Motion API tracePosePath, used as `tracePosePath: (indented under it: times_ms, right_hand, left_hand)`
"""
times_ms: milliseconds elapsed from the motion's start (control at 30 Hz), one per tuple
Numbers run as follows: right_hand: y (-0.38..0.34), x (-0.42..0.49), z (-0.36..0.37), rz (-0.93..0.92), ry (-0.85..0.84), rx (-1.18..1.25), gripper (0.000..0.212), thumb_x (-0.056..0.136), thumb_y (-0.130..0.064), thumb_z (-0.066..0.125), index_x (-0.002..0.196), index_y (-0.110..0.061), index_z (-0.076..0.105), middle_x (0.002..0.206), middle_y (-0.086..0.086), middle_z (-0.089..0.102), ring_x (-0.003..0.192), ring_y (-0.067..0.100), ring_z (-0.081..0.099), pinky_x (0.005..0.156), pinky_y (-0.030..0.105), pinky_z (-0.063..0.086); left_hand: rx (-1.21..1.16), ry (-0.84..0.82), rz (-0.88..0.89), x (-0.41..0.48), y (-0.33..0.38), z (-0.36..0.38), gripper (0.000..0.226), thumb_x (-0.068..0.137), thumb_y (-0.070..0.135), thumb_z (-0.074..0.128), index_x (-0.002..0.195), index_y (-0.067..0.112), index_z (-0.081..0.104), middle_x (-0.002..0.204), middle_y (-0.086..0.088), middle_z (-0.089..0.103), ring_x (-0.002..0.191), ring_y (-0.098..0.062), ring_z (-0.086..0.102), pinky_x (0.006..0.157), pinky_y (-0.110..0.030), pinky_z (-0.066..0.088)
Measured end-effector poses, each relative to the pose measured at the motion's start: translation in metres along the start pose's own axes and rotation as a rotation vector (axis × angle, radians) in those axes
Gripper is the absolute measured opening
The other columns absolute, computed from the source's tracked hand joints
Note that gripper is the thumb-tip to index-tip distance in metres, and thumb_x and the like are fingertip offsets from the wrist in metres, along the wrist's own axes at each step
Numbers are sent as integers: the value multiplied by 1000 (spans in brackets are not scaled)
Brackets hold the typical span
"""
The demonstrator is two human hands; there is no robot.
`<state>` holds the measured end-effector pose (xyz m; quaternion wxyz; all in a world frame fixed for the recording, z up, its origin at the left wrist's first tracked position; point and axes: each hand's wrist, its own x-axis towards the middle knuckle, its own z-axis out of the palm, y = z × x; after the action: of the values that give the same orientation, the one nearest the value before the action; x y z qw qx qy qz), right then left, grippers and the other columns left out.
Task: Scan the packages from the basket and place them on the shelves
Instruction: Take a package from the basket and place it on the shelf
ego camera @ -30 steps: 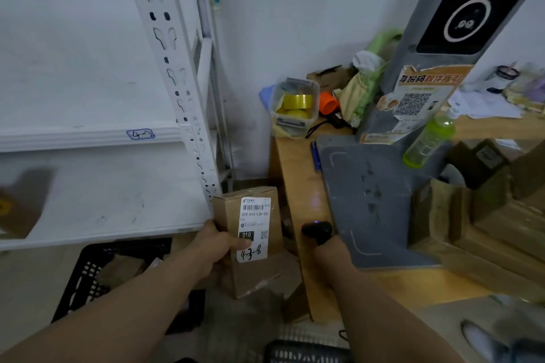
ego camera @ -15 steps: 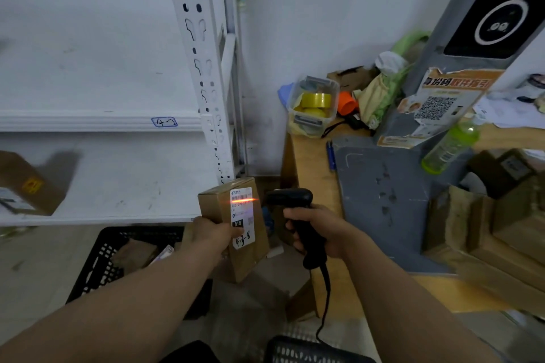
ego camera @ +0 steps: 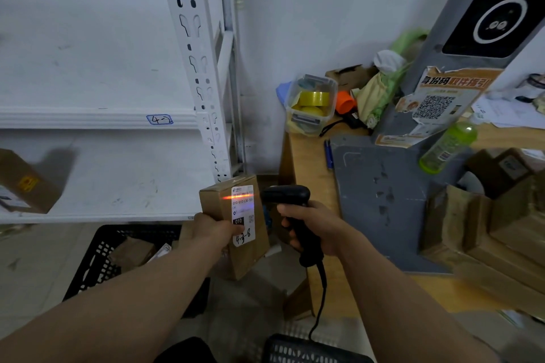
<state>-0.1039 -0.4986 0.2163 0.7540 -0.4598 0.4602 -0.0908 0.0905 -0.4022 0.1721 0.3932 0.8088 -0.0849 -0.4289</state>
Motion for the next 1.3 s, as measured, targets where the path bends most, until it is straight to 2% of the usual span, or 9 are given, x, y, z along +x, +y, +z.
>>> tracePosePath:
  times_ms: [267,500,633,733,867,933,1000,1133,1300]
  right_hand:
    - [0,3,-5,26,13,-14,32,88,-24,76,115,-10,65,79,4,66,64,18,61,60,32,53]
    - [1,6,-10,39,25,-20,35,87,-23,77,118,-11,64,82,5,66,67,18,62,61,33,54]
    - [5,7,-18,41,38,-28,37,87,-23,77,119,-12,63,87,7,64,68,20,60,61,33,53]
    - [16,12,-27,37,184,-205,26,90,-25,74,113,-18,63,97,9,65,79,22,60,69,35,55]
    - [48,27,-48,95,426,-390,15,92,-20,68,104,-13,62,90,12,60,82,27,58,73,40,51]
    - [63,33,-57,114,504,-490,10,94,-18,63,97,-9,62,87,14,60,82,28,59,74,40,49]
    - [75,39,-64,126,558,-562,15,96,-21,58,102,-9,63,97,14,65,92,30,64,84,42,56]
    - [89,46,-70,124,607,-563,24,93,-19,56,115,-12,63,108,12,66,101,30,63,93,49,55]
    - [89,34,-68,216,616,-605,28,91,-10,58,119,-11,60,107,12,62,97,27,61,81,38,52]
  left_hand:
    - [18,-17,-2,2,-1,5,44,73,1,86,111,7,64,124,-18,68,112,-36,67,90,-50,57]
    - [29,-28,-9,5,-2,7,58,70,3,88,120,5,61,126,-17,67,113,-36,66,89,-52,58]
    - [23,-26,-14,6,-2,6,51,71,1,87,116,7,62,126,-17,66,115,-36,65,92,-52,57]
    - [5,-40,-24,6,-1,5,47,72,-1,86,109,10,60,125,-14,67,114,-35,65,90,-49,56]
    - [-28,-103,-20,1,2,7,76,69,0,88,133,6,48,127,-13,65,115,-34,64,86,-46,59]
    - [-10,-168,-3,-4,6,10,75,70,1,87,134,6,47,127,-11,66,113,-31,65,67,-34,59]
    - [6,-228,7,-7,9,14,74,71,1,86,135,8,49,125,-10,67,103,-23,67,54,-26,54]
    - [12,-305,3,-7,10,21,77,67,2,89,133,13,51,116,-6,73,97,-24,70,77,-42,61]
    - [25,-337,10,-12,12,23,75,68,1,88,131,13,50,115,-6,73,93,-22,70,73,-38,59]
